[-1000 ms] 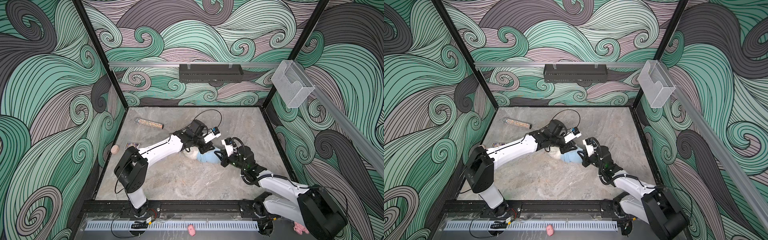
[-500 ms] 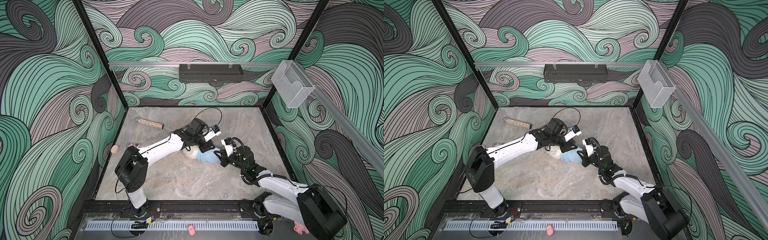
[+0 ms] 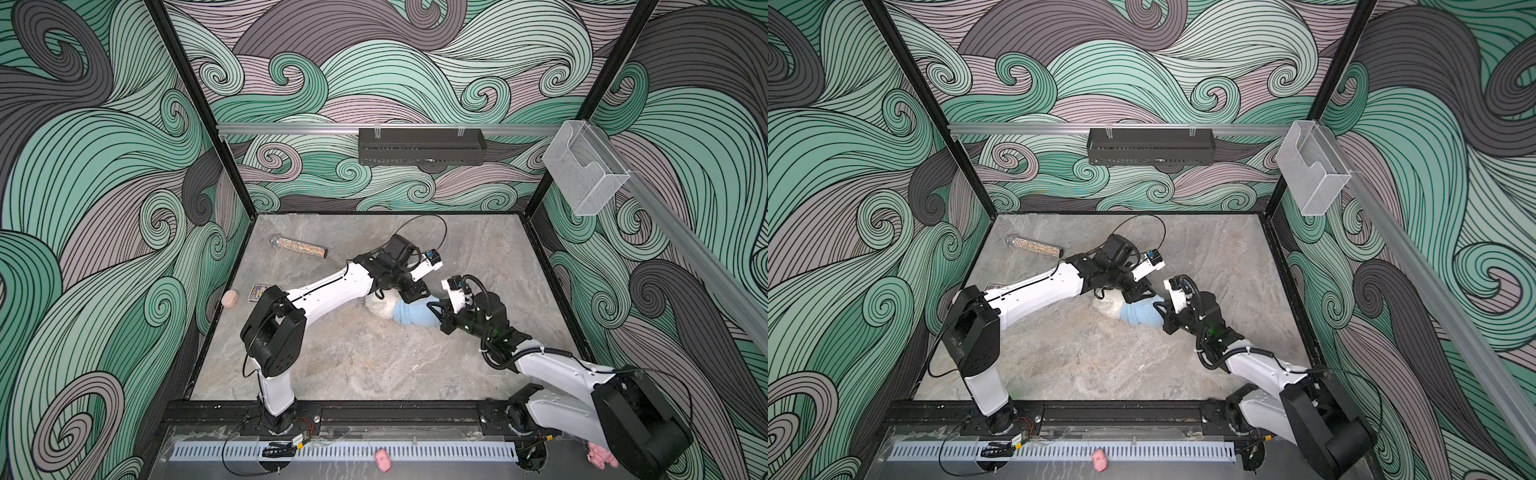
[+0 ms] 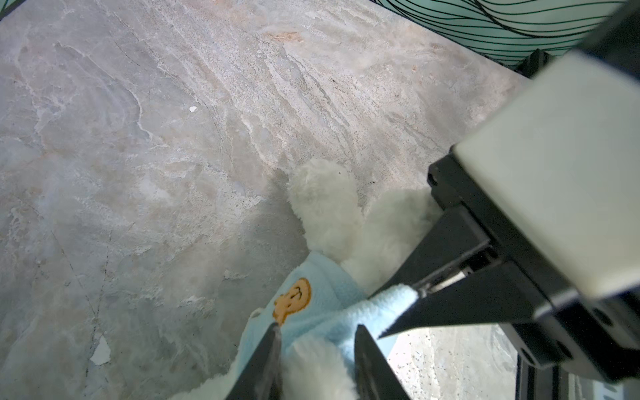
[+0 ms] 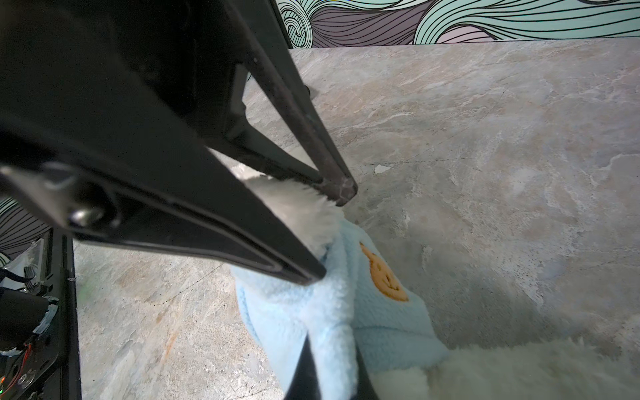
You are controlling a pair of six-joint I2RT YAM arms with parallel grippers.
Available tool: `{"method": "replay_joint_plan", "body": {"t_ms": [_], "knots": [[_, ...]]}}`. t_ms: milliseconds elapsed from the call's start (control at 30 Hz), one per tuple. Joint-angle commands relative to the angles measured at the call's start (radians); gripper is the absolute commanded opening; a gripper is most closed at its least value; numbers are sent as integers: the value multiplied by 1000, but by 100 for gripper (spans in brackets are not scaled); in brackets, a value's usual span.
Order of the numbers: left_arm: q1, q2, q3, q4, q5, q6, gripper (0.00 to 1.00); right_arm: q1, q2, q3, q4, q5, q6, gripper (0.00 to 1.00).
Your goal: Dress the teddy bear
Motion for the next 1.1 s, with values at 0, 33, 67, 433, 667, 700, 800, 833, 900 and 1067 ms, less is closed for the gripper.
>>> {"method": "replay_joint_plan", "body": {"t_ms": [0,33,67,433,667,700,800,833,900,1067], "knots": [[12,2,34,-44,24,-17,30,5,6,18,43,-10,-7,0],[16,-2,35,-48,37,-17,29,5,8,18,43,-9,-10,0],[16,-3,35,-49,53,-19,26,4,10,18,44,-8,-10,0],[45,-53,27,-34,183,-64,0,5,-15,32,-43,68,-68,0],[96,-150,-124,258,361,-292,0,4,-40,50,-172,202,-105,3],[102,-164,-159,317,373,-341,0,5,-42,53,-183,211,-107,4],[105,-192,-242,462,387,-446,0,5,-39,61,-197,213,-117,9],[105,-196,-259,477,385,-463,0,7,-36,66,-204,211,-122,11],[103,-199,-277,468,357,-460,0,8,-36,79,-216,200,-142,20],[73,-193,-267,352,211,-397,0,36,-103,82,-170,132,-240,48]]}}
